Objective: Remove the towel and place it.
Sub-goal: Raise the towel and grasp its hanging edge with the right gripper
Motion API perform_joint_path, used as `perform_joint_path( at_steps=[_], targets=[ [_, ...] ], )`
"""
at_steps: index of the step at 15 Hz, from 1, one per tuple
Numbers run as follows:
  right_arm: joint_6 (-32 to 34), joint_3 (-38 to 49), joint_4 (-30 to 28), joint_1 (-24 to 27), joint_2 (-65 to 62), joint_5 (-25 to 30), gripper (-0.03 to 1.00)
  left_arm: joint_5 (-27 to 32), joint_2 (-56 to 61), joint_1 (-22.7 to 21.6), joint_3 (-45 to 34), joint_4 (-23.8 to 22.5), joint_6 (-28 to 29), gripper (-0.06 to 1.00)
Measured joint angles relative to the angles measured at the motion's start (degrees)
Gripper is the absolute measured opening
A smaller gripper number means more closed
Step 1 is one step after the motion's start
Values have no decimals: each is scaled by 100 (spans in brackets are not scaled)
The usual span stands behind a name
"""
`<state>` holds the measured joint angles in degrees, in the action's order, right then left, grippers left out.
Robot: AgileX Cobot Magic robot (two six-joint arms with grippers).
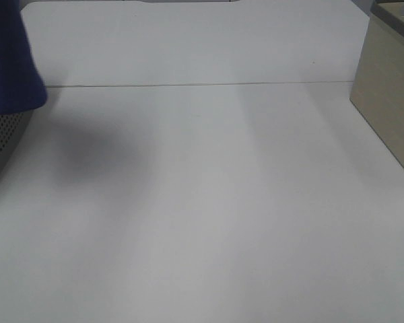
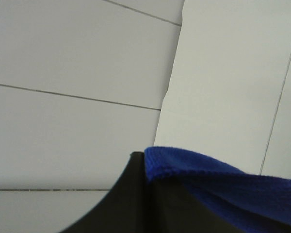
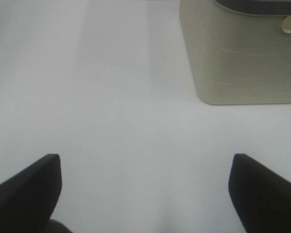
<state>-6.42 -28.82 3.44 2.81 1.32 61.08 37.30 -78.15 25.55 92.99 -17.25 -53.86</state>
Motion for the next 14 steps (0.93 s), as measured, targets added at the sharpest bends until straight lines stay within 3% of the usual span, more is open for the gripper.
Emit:
perform_joint_path(
  at_steps=[3, 6, 8, 9, 10, 14],
  targets=[
    [-281, -97, 814, 0, 676, -384, 90, -252, 0, 539, 0, -6, 109, 0],
    [-1736, -115, 2618, 0, 1558, -1381, 90, -516, 0, 1008, 0, 17, 189, 0],
    [-2521, -115, 3472, 0, 2017, -1558, 90, -573, -17, 1175, 0, 74, 189, 0],
    [-3340, -115, 4452, 0, 2607, -1581, 90, -579, -97, 1375, 0, 155, 195, 0],
    [-3627, -115, 4933, 0, 2911, -1616, 90, -579, -138, 1450, 0, 201, 195, 0],
    [-5117, -115, 6096, 0, 3982, -1845, 89, -579, -195, 1650, 0, 470, 195, 0]
  ],
)
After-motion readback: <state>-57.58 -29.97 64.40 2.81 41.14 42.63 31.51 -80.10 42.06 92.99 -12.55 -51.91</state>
